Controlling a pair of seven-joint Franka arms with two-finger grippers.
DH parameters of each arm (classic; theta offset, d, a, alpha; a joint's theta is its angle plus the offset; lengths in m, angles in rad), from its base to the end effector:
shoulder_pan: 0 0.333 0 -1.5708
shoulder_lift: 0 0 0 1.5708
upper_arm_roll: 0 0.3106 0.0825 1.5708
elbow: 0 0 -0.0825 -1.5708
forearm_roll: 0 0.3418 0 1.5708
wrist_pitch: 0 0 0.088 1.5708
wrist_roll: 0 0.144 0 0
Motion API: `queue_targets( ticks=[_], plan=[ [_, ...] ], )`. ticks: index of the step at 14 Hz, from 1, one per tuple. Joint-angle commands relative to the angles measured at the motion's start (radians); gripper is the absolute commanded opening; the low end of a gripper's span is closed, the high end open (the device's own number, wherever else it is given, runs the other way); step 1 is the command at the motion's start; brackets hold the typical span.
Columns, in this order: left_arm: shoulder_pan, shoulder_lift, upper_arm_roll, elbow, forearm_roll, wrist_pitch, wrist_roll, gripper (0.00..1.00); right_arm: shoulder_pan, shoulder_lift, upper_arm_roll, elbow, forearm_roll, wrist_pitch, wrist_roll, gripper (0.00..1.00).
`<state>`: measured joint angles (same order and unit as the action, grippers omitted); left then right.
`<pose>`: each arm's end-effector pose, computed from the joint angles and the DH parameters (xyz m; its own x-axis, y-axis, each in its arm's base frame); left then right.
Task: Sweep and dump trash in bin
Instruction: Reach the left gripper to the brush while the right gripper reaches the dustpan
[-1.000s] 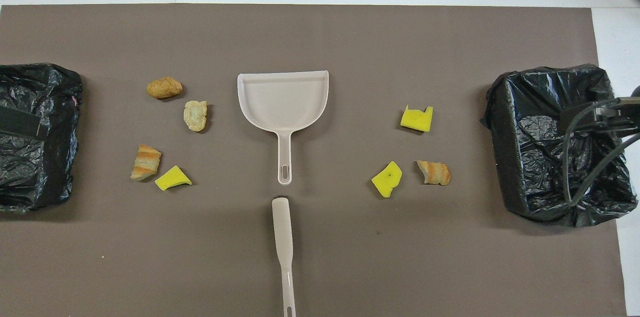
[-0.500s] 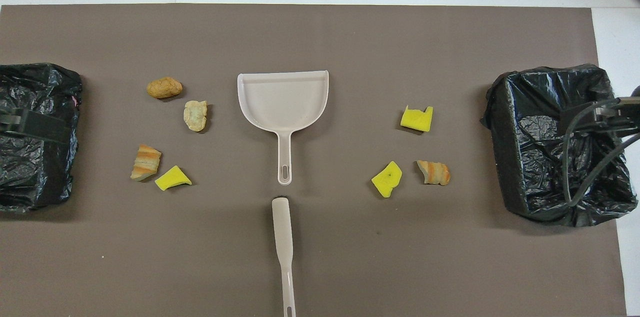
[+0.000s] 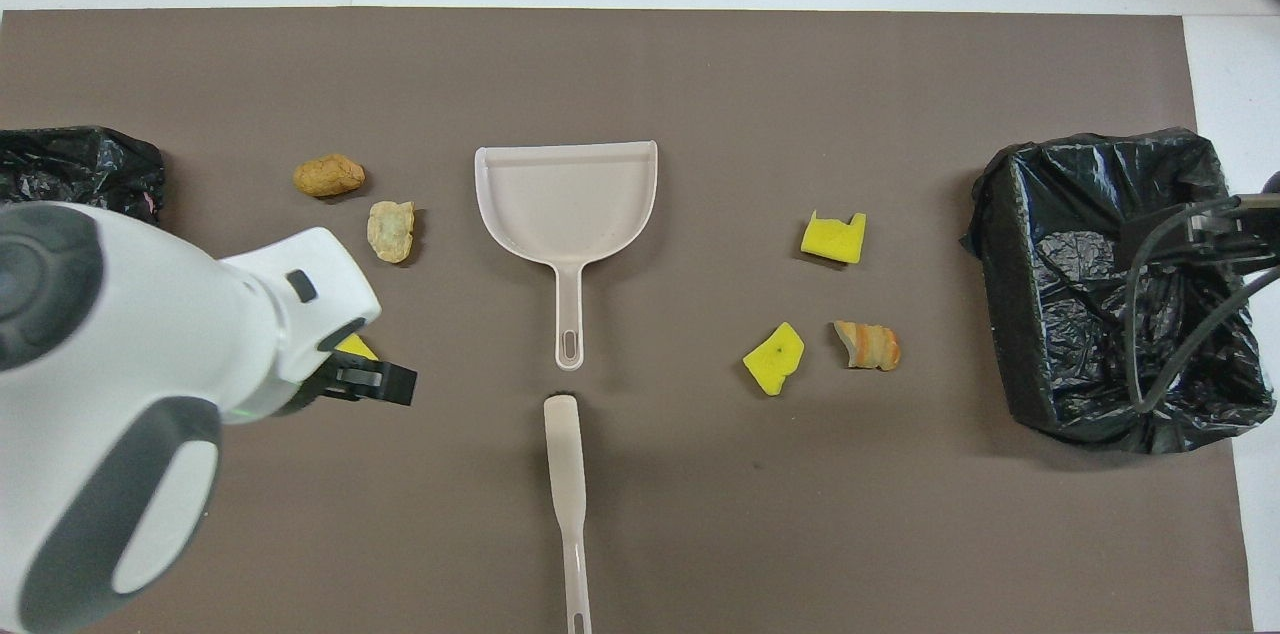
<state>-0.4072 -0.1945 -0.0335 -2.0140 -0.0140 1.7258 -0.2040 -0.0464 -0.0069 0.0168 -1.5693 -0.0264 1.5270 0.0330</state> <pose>0.4029 -0.1929 0.4979 0.9689 -0.2293 -0.0932 -0.2314 -0.9728 -0.0120 0.5040 -0.0188 0.5826 0.9974 -0.0637 -0.0345 -0.0627 -0.9976 0.0277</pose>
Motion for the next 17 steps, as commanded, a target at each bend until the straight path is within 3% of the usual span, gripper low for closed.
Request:
queue_targets(
  ticks=[1,5,10,15,17],
  plan=[
    [-0.108,-0.057,0.018,-0.152,0.005,0.115,-0.116,1.00,-0.009,-0.010,0.005,-0.011,0.005,-0.004,-0.013,1.00],
    [-0.258,-0.042,0.018,-0.288,0.002,0.247,-0.328,1.00,-0.012,-0.010,-0.003,-0.012,0.002,-0.002,-0.016,1.00],
    [-0.445,-0.017,0.018,-0.428,-0.003,0.414,-0.461,1.00,0.003,0.022,0.006,-0.026,0.002,0.064,-0.021,1.00],
    [-0.524,0.018,0.018,-0.460,-0.104,0.471,-0.523,1.00,0.008,0.093,0.084,-0.058,0.005,0.171,0.005,1.00],
    [-0.544,0.017,0.018,-0.471,-0.112,0.472,-0.529,1.00,0.054,0.110,0.098,-0.089,0.003,0.219,0.047,1.00]
  ],
)
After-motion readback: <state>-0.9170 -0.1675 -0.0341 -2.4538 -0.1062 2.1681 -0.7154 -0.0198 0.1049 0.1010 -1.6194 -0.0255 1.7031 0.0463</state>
